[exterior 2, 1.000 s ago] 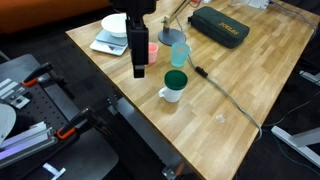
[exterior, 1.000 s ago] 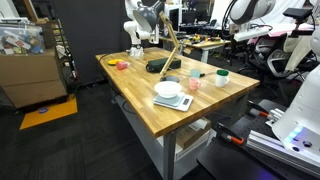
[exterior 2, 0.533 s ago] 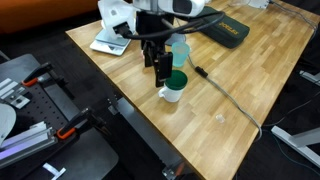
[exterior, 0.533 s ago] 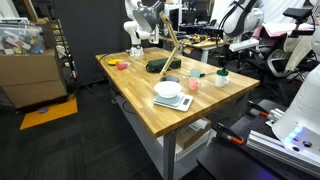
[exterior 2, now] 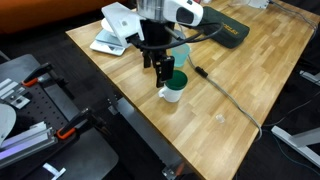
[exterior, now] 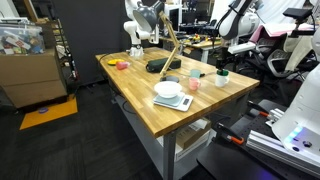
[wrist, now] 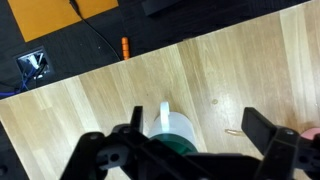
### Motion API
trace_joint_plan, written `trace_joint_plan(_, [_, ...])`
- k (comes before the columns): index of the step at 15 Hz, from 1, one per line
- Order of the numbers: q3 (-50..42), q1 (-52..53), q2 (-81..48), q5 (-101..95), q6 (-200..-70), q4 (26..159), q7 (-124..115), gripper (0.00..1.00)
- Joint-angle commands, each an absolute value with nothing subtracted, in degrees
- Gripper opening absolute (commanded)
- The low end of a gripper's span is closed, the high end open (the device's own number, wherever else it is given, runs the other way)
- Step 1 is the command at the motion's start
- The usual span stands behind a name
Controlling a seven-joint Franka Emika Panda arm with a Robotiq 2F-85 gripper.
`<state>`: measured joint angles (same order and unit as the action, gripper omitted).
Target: Pick up the white cup and pour its contents into the basin
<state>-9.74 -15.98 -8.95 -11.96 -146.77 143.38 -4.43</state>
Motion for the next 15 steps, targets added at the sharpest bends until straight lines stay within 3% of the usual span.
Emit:
trace_joint_plan(1, [-11.38, -14.28, -8.97, -11.47, -146.73, 143.35, -4.07, 1.00])
trace_joint_plan(15, [-11.23, -16.72, -22.77, -1.10, -145.78, 133.50, 7.77, 1.00])
